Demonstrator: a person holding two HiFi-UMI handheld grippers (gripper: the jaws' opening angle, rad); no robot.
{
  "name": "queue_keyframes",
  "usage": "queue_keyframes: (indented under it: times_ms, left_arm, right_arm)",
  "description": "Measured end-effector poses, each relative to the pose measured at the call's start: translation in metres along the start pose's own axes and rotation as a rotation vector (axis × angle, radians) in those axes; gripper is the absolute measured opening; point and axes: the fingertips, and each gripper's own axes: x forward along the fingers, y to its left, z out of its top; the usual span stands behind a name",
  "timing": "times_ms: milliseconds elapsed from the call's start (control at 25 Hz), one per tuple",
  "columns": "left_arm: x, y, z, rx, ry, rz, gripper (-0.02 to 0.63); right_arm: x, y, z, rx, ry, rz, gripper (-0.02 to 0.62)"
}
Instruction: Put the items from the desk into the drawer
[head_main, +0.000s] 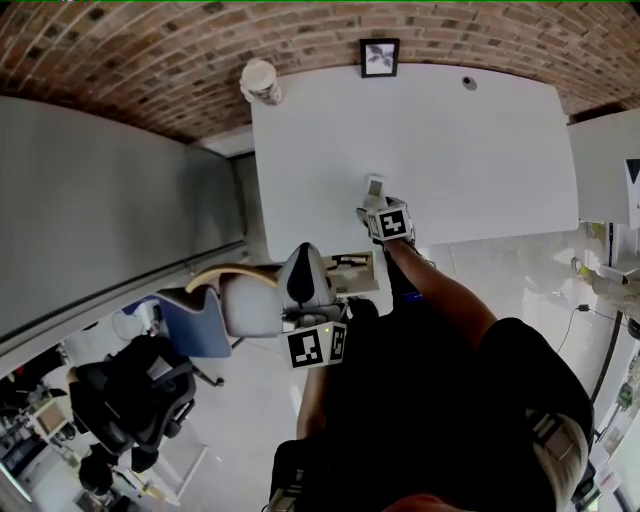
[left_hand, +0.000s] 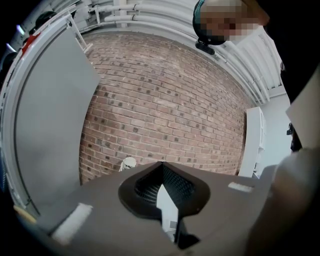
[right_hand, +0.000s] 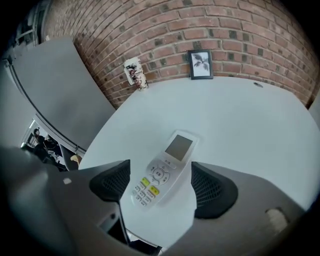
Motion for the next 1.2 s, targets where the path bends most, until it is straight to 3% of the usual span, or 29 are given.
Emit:
queue_keyframes:
  times_ms: [160,240,320,400,600,680,800,1200]
  left_arm:
    - [0.004,0.004,-0.004,-0.002,0.015,0.009,0.015]
    - [0.005,0.005,-0.006,-0.003,0.019,0.013,0.015]
    - [0.005,0.005,-0.008,-0.005,0.023,0.016,0.015]
    - [0.005,0.006,-0.010,-0.006,0.025,0.019,0.015]
    - [0.005,0.007,-0.011,-0.012,0.024,0.023,0.015]
    - [0.003,0.006,-0.011,-0.014,0.020,0.023,0.015]
    - [0.000,0.004,-0.011,-0.012,0.017,0.022,0.015]
    - [-0.014,-0.002,-0.011,-0.009,0.010,0.037,0.015]
  right_arm:
    - [0.016,0.001,0.000,0.010,0.021,-0.005,0.403]
    - [0.022,0.010,-0.007,0.039,0.061,0.028,0.416]
    - [0.023,0.008,-0.021,0.051,0.131,0.006,0.424]
    - [0.028,0.014,-0.022,0.052,0.134,0.026,0.433]
    - [0.027,-0.002,-0.001,-0.130,0.061,-0.068,0.429]
    - [0.026,-0.003,-0.003,-0.172,0.058,-0.074,0.393]
    - [0.022,-0.013,-0.005,-0.214,0.043,-0.089,0.291]
    - [0.019,-0.016,-0.006,-0.324,0.049,-0.058,0.240]
